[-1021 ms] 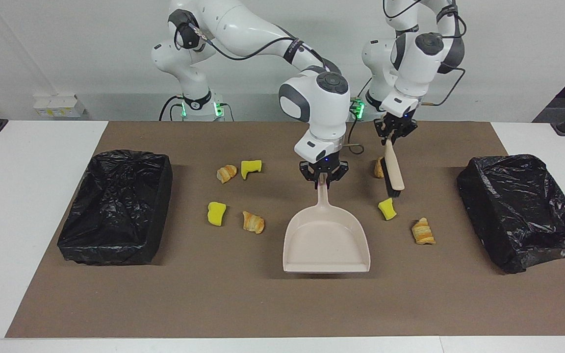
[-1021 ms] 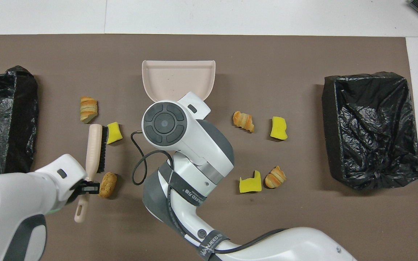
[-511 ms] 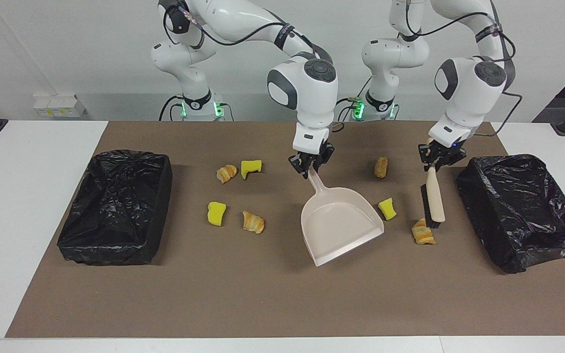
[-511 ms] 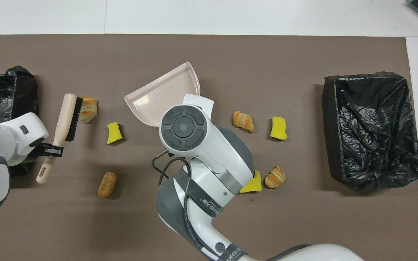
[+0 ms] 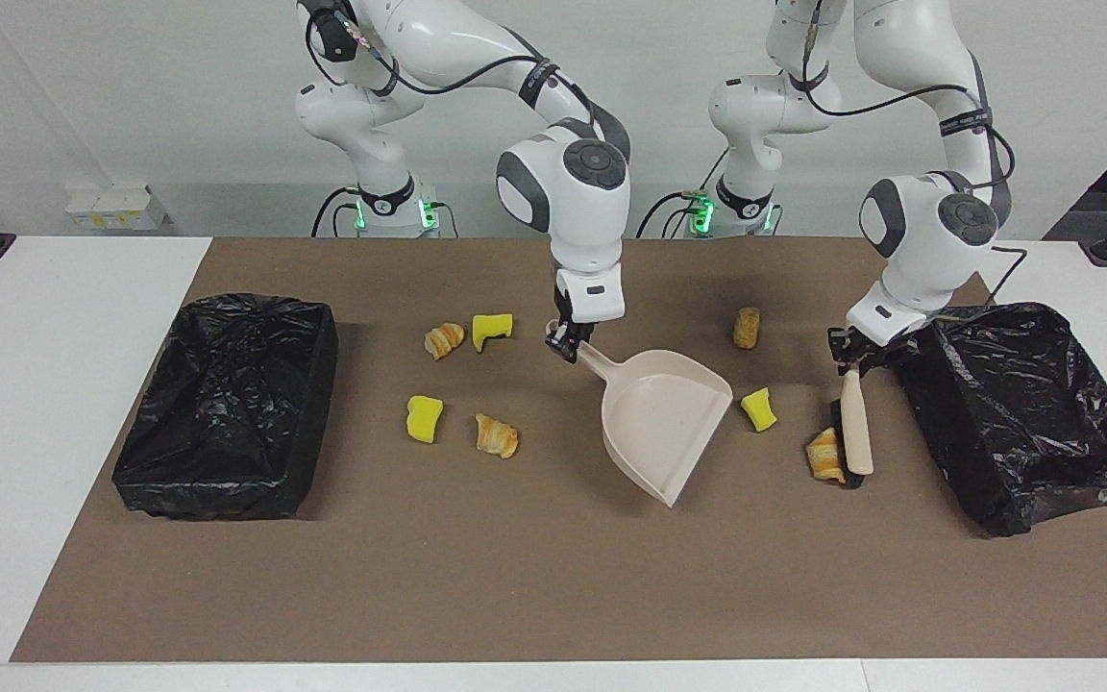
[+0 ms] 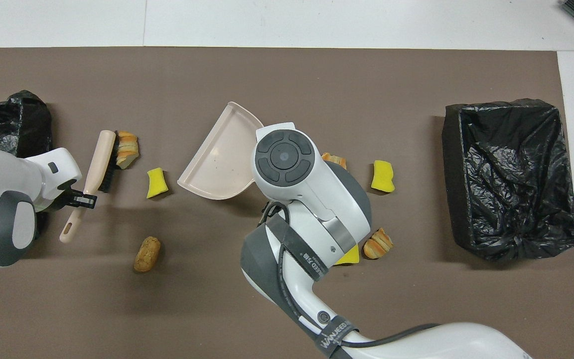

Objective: Sweep and dump trash in bin

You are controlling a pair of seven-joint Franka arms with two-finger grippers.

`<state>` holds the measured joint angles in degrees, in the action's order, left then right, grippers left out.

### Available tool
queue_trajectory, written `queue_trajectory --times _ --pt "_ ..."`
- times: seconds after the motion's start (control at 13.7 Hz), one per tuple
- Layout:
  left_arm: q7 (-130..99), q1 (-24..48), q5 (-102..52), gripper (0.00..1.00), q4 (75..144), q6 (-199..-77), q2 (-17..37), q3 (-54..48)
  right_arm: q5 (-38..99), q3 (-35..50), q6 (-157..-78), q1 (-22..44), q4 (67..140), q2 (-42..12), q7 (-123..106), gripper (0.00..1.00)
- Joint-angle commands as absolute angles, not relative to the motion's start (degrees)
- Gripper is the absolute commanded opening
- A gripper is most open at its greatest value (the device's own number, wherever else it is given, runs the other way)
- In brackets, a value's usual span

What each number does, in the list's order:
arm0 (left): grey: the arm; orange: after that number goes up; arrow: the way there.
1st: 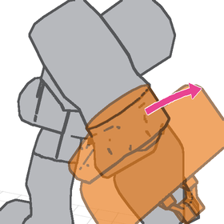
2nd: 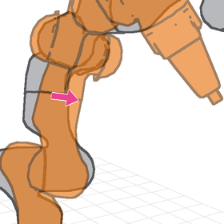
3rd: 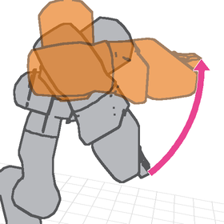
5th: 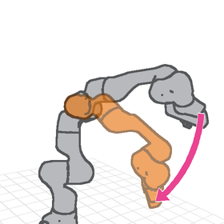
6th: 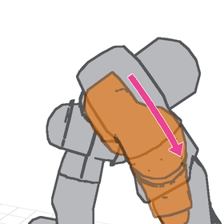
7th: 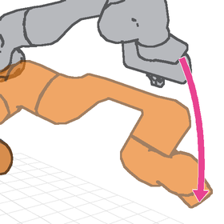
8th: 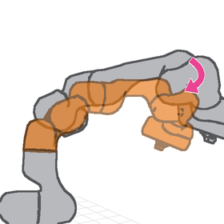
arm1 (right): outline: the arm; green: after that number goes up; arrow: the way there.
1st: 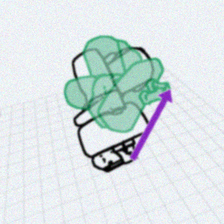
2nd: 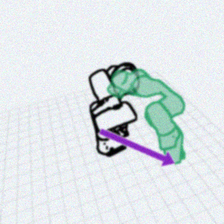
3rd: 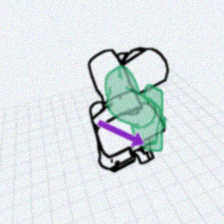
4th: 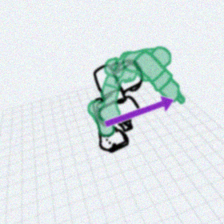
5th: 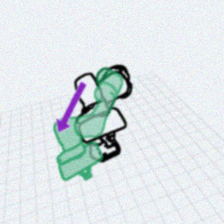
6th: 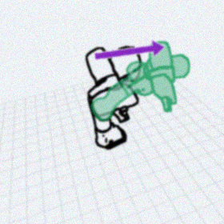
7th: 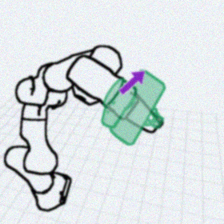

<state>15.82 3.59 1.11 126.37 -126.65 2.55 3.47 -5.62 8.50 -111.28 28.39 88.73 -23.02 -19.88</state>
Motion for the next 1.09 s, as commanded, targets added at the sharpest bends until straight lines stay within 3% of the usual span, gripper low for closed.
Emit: queue_trajectory --times 0.0,0.51,1.02 --pt "16.6 7.2 2.3 0.00 128.1 -121.6 0.0 3.3 -5.6 9.1 -111.7 27.2 93.2 -20.0 -27.8 0.00" --pt "12.7 10.9 -1.5 0.00 133.8 -118.1 -4.1 0.9 -7.8 9.0 -112.7 25.5 97.9 -18.5 -40.9 0.00" --pt "-3.2 11.3 -9.7 0.00 131.6 -126.6 0.4 -10.9 -9.8 9.0 -118.0 24.4 100.8 -19.0 -44.8 0.00"
